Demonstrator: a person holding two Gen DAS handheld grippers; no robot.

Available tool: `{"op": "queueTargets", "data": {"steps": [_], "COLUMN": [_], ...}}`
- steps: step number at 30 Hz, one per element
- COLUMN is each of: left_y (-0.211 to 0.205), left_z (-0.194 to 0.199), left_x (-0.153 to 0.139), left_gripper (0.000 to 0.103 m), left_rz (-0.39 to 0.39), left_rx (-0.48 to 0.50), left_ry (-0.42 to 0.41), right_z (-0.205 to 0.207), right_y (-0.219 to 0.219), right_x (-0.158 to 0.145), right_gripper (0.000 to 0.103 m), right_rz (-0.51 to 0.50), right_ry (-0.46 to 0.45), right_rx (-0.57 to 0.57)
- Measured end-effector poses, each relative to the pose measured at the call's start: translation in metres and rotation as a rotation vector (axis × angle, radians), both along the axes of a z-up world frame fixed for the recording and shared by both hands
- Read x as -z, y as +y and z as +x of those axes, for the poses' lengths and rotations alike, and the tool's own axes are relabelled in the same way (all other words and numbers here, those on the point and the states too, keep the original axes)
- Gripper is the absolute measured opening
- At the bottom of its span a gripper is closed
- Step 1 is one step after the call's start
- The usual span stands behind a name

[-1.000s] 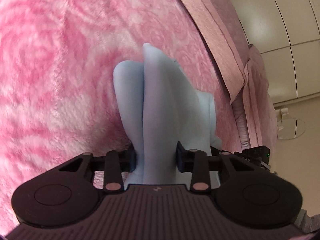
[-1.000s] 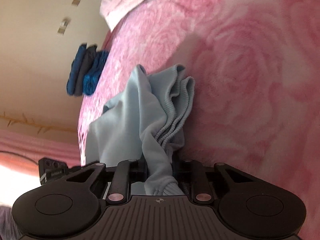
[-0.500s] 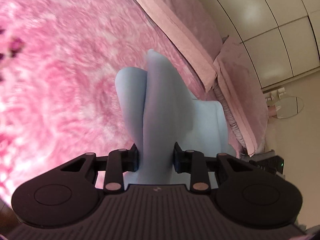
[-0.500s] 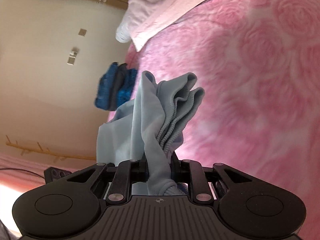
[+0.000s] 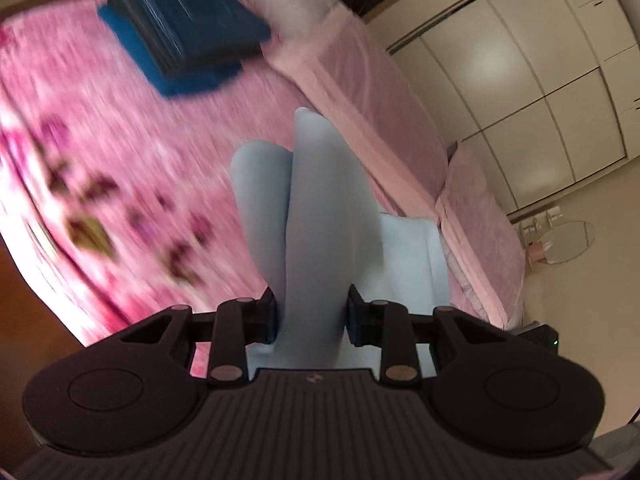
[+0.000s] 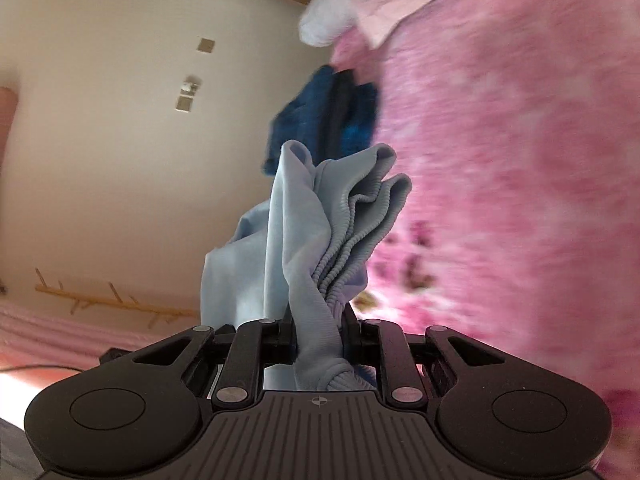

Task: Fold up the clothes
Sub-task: 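Carry the folded sweatshirt with both grippers toward the stack of jeans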

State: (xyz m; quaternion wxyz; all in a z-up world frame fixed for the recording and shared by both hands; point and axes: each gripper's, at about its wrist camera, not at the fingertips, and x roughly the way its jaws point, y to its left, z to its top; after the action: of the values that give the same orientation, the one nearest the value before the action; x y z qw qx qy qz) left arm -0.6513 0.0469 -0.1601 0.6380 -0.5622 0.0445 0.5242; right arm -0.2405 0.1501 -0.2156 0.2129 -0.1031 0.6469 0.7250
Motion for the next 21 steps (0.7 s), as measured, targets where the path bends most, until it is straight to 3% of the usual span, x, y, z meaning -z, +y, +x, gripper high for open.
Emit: {"op": "queueTargets", "data": {"steps": [4,9,16,21], "left_y": [0.023,0.067,0.137,0.192], "left_z": [-0.076,-0.126,-0.163,-0.199], "left_x": [-0.022,-0.035,-0.048,-0.068], "left_gripper": [0.026,0.026,0.026,0.026], "left_rz": [0.003,0.03,0.071,0.093], "left_rx": [0.058,0.128,0.175,0.152], "left_ry": [0.015,-0.008,-0.024,0.005], "right_z": [-0.083,-0.136,-0.177,-0.224], "right_y": [-0.012,-0.008,0.044,0.101], "right_x": [-0.008,-0.03,-0.04,-0.034], "right_gripper": [0.018,0.018,0.018,0.018], "right_rz": [0.008,0.02,0.064,0.089], "right_ry": [0.037,0.029,0.006,0.056], "right_rx": [0.058,0.118,0.171,0.177]}}
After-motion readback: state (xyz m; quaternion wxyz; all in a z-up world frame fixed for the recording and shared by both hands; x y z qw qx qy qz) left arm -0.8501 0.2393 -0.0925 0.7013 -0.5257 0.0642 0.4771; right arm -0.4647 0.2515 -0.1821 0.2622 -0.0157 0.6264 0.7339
